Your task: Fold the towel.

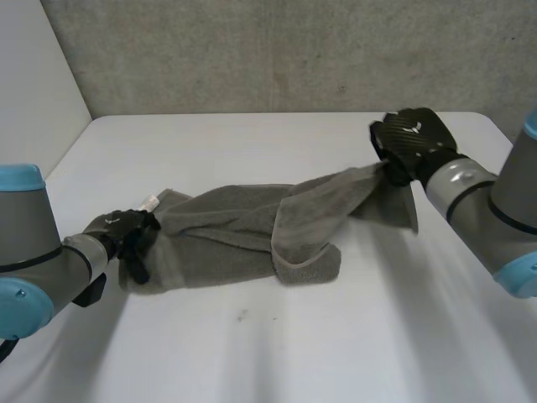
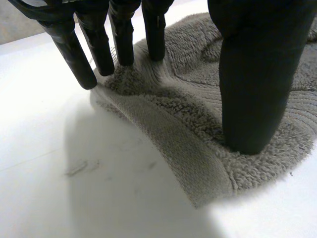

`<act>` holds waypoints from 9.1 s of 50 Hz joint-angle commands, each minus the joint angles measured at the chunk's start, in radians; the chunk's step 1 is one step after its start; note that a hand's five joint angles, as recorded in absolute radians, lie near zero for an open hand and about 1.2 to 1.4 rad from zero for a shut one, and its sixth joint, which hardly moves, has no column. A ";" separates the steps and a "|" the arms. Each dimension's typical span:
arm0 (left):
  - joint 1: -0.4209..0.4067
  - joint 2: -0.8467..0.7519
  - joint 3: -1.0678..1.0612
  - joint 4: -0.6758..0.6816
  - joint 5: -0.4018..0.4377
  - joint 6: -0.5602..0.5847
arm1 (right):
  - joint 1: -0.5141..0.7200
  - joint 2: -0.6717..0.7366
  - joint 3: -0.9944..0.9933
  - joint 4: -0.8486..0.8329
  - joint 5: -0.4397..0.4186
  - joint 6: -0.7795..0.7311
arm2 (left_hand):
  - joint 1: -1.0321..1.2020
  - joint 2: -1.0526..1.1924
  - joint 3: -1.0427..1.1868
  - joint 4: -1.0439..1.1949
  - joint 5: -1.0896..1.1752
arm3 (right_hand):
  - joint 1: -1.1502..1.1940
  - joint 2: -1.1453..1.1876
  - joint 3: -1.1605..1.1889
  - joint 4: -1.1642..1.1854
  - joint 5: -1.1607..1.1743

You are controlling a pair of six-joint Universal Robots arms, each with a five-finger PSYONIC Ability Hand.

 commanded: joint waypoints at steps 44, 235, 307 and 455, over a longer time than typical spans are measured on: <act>-0.035 -0.021 0.181 0.139 -0.111 0.330 | -0.089 0.045 -0.064 -0.018 0.005 -0.128 | 1.074 1.076 1.077 1.076 1.074 | 0.420 0.221 0.216 0.202 0.253; -0.018 -0.078 0.393 0.196 0.159 0.299 | -0.127 0.190 -0.351 0.053 0.046 -0.176 | 1.074 1.076 1.077 1.076 1.074 | 0.420 0.221 0.216 0.202 0.253; -0.048 -0.017 -0.049 0.162 0.113 0.256 | -0.210 0.002 0.306 0.067 -0.119 -0.107 | 0.736 0.738 0.738 0.737 0.736 | 0.420 0.221 0.216 0.202 0.253; 0.093 -0.024 0.236 -0.246 0.205 0.226 | -0.250 0.144 -0.099 0.493 -0.003 -0.469 | 1.074 1.076 1.077 1.076 1.074 | 0.420 0.221 0.216 0.202 0.253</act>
